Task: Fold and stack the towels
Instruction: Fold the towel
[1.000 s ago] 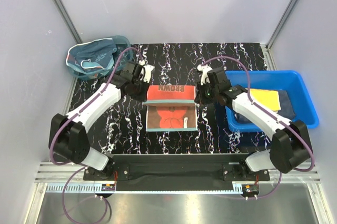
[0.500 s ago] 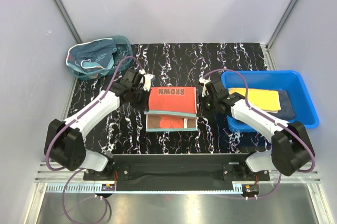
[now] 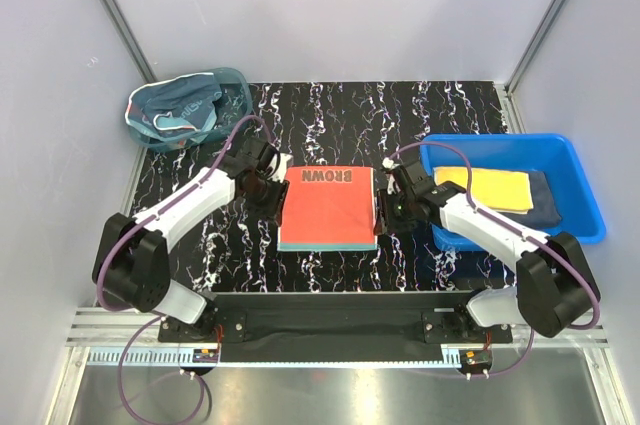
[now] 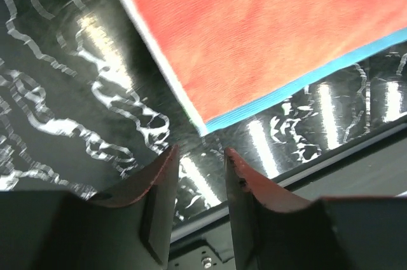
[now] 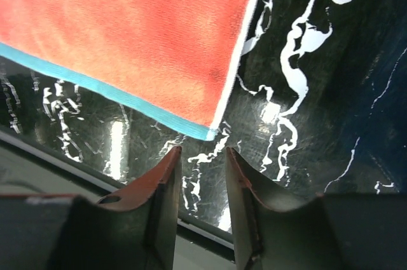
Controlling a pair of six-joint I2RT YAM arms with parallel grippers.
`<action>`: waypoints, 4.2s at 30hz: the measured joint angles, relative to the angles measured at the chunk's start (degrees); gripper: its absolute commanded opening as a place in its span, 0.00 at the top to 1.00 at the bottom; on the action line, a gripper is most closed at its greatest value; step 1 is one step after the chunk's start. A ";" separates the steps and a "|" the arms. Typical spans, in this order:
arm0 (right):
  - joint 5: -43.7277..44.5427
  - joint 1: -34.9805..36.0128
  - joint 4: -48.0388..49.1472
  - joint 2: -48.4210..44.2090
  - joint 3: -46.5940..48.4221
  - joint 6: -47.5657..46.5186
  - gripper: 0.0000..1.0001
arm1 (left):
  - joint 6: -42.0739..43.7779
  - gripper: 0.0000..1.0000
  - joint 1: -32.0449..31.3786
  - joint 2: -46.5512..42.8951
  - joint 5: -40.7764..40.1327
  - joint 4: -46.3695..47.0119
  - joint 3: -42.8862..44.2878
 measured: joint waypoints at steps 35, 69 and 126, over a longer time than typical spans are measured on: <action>-0.46 -9.09 -1.29 39.65 41.81 -16.41 0.76 | 2.58 0.60 7.67 39.67 -1.07 4.59 35.52; -11.85 -14.40 -13.86 47.78 57.02 -37.99 0.49 | 19.67 0.56 10.82 46.47 2.49 -3.48 48.52; -13.00 -16.24 -7.78 44.30 56.35 -48.48 1.00 | 21.81 1.00 12.72 44.57 6.73 -2.93 54.12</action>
